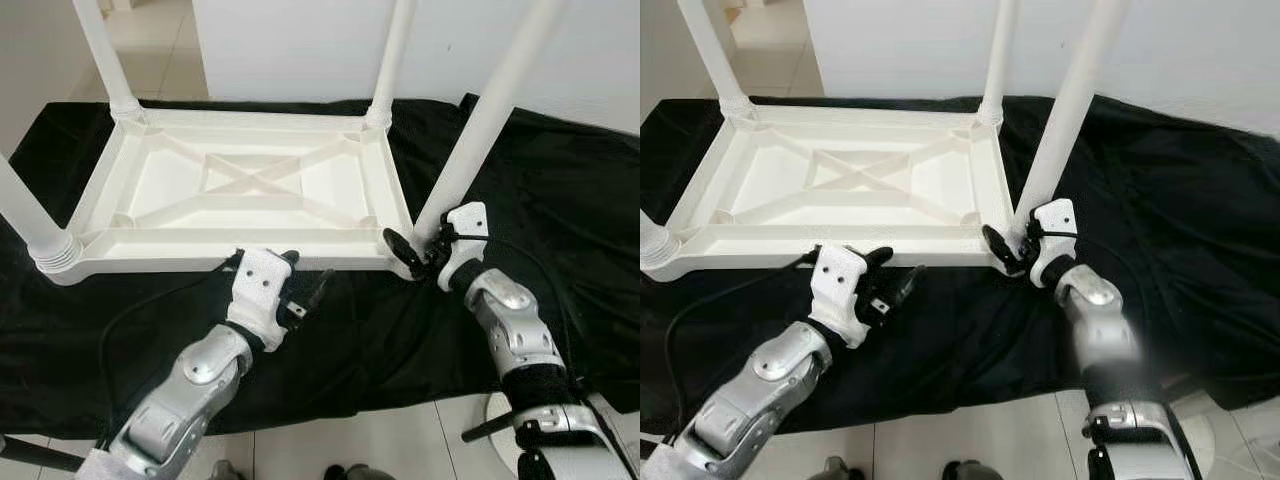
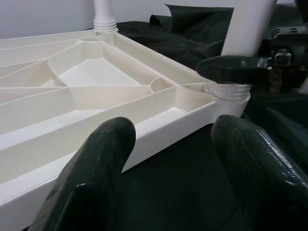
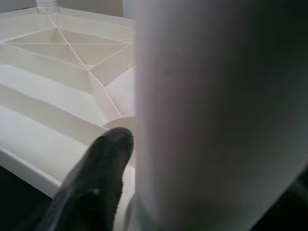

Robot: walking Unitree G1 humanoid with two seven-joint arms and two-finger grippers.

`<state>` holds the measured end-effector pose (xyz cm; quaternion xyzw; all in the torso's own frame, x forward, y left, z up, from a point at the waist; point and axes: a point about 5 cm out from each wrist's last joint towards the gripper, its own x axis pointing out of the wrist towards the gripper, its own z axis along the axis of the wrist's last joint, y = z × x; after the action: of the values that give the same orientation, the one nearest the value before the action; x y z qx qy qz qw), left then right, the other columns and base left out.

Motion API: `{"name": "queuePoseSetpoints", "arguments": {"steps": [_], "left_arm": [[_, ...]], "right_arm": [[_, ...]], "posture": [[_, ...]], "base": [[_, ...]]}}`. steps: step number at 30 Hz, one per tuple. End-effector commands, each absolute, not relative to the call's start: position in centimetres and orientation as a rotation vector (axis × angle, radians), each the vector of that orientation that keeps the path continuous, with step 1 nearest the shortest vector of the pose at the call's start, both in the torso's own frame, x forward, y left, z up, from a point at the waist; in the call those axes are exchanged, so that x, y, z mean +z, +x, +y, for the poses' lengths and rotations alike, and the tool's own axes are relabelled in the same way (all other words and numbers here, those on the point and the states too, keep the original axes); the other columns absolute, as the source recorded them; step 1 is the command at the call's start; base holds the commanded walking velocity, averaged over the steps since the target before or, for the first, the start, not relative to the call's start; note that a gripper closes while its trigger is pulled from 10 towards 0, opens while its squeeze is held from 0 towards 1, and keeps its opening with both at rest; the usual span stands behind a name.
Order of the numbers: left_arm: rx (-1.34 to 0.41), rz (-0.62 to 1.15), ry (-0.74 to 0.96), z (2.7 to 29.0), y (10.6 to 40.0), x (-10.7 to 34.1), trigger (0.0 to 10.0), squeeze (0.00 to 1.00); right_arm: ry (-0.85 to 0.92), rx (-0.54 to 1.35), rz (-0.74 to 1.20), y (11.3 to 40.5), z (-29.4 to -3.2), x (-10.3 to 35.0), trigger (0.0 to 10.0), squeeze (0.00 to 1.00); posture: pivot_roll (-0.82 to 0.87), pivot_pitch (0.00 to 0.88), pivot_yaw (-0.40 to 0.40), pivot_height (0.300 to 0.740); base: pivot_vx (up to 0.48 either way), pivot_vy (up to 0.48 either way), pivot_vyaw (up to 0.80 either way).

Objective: Building children table

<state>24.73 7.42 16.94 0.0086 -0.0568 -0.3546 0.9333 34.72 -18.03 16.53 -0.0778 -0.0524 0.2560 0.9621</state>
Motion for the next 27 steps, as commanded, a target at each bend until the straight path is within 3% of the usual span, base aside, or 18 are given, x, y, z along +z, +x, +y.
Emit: {"name": "queuePoseSetpoints", "arguments": {"steps": [1,6,7,8,17,19,23,27], "left_arm": [[-1.045,-0.108,0.051,5.8,23.7,16.9,10.0,0.0],[-1.032,-0.11,0.064,5.7,24.0,17.1,10.0,0.0],[-1.026,-0.108,0.066,5.7,24.1,17.1,10.0,0.0],[-1.021,-0.108,0.068,5.7,24.1,17.1,10.0,0.0],[-1.0,-0.108,0.052,6.0,24.4,17.2,10.0,0.0],[-0.944,-0.102,0.053,6.3,25.2,17.2,10.0,0.0],[-0.924,-0.103,0.056,6.5,25.5,17.2,10.0,0.0],[-0.848,-0.099,0.047,6.9,26.5,17.2,10.0,0.0]], "right_arm": [[-0.176,0.563,-0.102,34.8,-17.5,16.1,0.0,0.0],[-0.18,0.549,-0.118,34.7,-17.7,16.0,0.0,0.0],[-0.181,0.53,-0.122,34.6,-17.7,15.9,3.6,0.0],[-0.177,0.513,-0.124,34.6,-17.7,15.8,9.8,0.0],[-0.078,0.351,-0.137,34.1,-17.3,15.6,10.0,0.0],[0.004,0.223,-0.127,33.7,-16.6,15.7,10.0,0.0],[0.034,0.176,-0.122,33.5,-16.4,15.7,10.0,0.0],[0.076,0.0,-0.096,33.0,-15.6,15.3,10.0,0.0]], "posture": [[-0.02,0.1,-0.021,0.74],[-0.02,0.106,-0.026,0.74],[-0.02,0.109,-0.028,0.74],[-0.02,0.11,-0.026,0.74],[-0.03,0.115,-0.023,0.74],[-0.03,0.114,-0.023,0.74],[-0.03,0.113,-0.022,0.74],[-0.04,0.109,-0.024,0.74]], "base": [[0.0,0.0,0.0],[0.0,0.0,0.0],[0.0,0.0,0.0],[0.0,0.0,0.0],[0.0,0.0,0.0],[0.0,0.0,0.0],[0.0,0.0,0.0],[0.0,0.0,0.0]]}}
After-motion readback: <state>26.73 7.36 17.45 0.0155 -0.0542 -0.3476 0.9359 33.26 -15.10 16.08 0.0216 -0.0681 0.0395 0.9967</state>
